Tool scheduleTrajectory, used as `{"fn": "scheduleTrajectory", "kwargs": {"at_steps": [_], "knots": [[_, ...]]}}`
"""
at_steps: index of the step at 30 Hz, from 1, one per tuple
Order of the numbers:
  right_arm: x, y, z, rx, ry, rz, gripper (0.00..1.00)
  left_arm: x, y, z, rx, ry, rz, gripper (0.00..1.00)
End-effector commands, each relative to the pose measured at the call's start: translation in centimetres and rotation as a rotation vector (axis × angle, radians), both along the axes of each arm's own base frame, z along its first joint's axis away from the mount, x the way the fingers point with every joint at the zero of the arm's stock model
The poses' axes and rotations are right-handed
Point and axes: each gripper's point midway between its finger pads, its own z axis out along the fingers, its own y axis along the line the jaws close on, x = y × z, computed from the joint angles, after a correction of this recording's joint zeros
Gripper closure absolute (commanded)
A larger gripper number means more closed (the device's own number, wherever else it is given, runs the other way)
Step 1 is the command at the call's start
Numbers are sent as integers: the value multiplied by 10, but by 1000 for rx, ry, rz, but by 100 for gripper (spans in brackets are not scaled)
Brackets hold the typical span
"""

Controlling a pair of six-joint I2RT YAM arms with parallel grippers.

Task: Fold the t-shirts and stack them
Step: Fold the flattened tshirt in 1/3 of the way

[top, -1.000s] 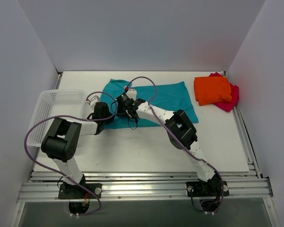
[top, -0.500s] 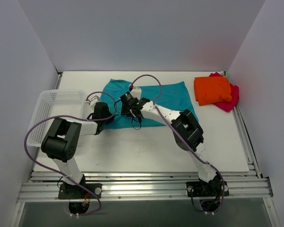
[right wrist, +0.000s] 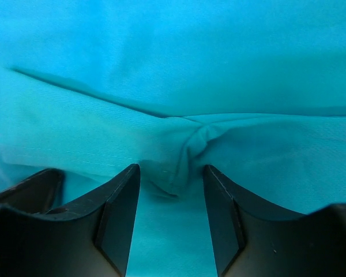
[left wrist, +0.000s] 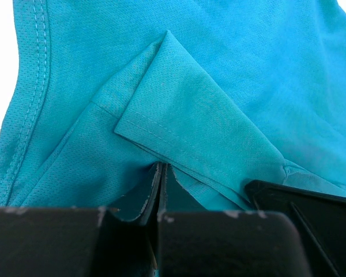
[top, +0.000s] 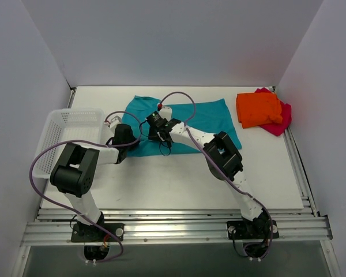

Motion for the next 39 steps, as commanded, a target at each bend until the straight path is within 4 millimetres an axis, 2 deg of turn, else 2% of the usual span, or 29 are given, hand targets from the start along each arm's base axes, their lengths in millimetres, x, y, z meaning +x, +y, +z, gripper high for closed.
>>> {"fn": "scheduleTrajectory", "kwargs": {"at_steps": [1, 8, 19, 22, 23, 25, 35, 38, 39], "knots": [[3, 5, 7, 7, -3, 1, 56, 0, 3, 1, 9, -8, -7, 98], [3, 7, 14, 14, -12, 4, 58, 0, 2, -1, 7, -6, -10, 98], [1, 15, 18, 25, -15, 19, 71, 2, 1, -1, 7, -6, -10, 98], [1, 17, 17, 28, -12, 23, 82, 2, 1, -1, 8, -6, -11, 98], [0, 19, 17, 28, -11, 30, 91, 1, 1, -3, 10, -1, -11, 98], [2, 21, 19, 36, -12, 36, 100, 1, 1, -3, 10, -1, -11, 98], [10, 17, 10, 39, -6, 34, 100, 1, 4, -5, 16, 2, -4, 98], [18, 17, 9, 62, 3, 24, 100, 1, 3, -6, 13, 4, -7, 98], [26, 17, 14, 75, -5, 16, 100, 1, 3, -6, 12, 5, -8, 98]]}}
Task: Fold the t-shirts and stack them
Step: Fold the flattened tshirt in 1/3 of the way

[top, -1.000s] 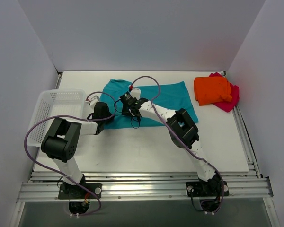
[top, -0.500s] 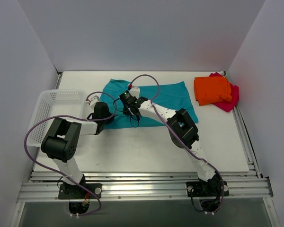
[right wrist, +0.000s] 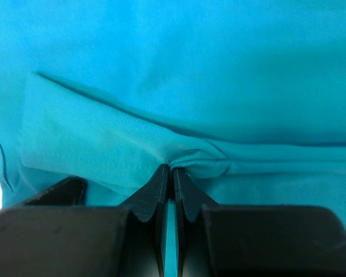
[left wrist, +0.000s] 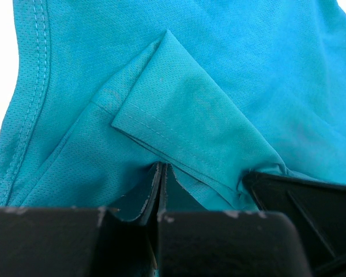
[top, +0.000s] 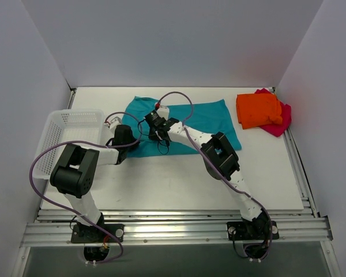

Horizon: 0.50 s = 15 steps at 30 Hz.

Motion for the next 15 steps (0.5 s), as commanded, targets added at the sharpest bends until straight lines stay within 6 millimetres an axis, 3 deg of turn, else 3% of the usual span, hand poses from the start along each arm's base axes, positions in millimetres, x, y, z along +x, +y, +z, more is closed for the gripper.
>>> {"fn": "scheduleTrajectory", "kwargs": {"at_steps": [1, 5, 9, 11, 12, 13, 15], "knots": [[19, 2, 9, 38, -8, -8, 100, 1, 2, -7, 11, 7, -9, 98], [49, -3, 23, 91, -41, -42, 100, 2, 2, -9, 15, 9, -9, 98], [99, -11, 44, 214, -132, -88, 100, 2, 1, -11, 14, 13, -12, 98], [120, -22, 35, 274, -138, -119, 99, 3, 1, -14, 16, 19, -15, 98], [130, -19, 39, 325, -162, -119, 93, 3, 1, -14, 16, 19, -15, 98], [136, -19, 38, 353, -165, -115, 75, 3, 0, -15, 16, 22, -16, 98], [145, -16, 32, 416, -162, -93, 50, 2, 1, -16, 18, 25, -14, 98]]}}
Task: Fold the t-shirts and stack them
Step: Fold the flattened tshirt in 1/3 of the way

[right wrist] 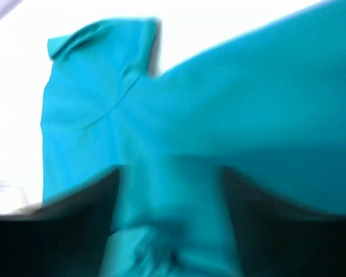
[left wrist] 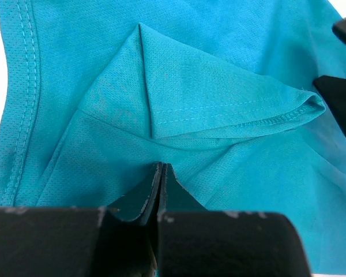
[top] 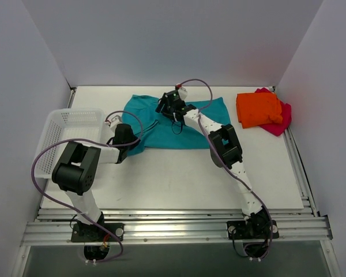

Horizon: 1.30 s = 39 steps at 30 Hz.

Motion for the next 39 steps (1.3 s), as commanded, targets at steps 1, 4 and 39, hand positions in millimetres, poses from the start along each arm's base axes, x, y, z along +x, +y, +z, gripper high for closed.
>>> {"fn": "scheduleTrajectory", "kwargs": {"at_steps": [1, 4, 39], "knots": [[24, 12, 0, 141, -50, 40, 20, -5, 5, -14, 31, 47, -8, 98], [28, 21, 1, 201, -68, 71, 14, -6, 5, -14, 35, 47, -7, 98], [-119, -155, 10, -102, 0, -189, 18, 33, 37, 65, 119, -49, 98, 98]]}}
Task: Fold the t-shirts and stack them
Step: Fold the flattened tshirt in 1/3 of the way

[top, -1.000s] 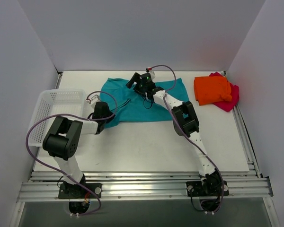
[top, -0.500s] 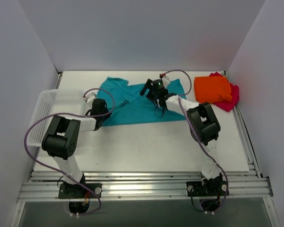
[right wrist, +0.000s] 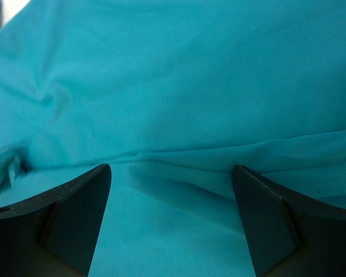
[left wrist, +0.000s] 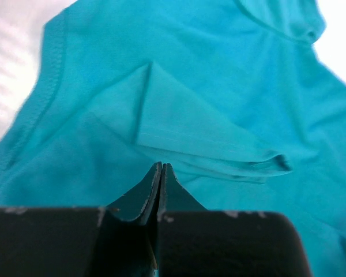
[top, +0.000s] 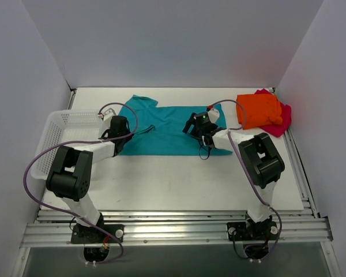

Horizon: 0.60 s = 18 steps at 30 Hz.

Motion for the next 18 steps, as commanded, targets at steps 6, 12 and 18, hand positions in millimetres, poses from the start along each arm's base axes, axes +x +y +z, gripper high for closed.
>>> {"fn": "scheduleTrajectory", "kwargs": {"at_steps": [6, 12, 18], "knots": [[-24, 15, 21, -4, -41, 38, 19, 35, -39, 46, -105, -112, -112, 98], [-22, 13, 9, -26, -14, 45, 20, 23, -78, 40, -145, -77, -215, 98], [-23, 12, -3, -29, 14, 46, 20, 22, -91, 17, -155, -12, -278, 98]]}}
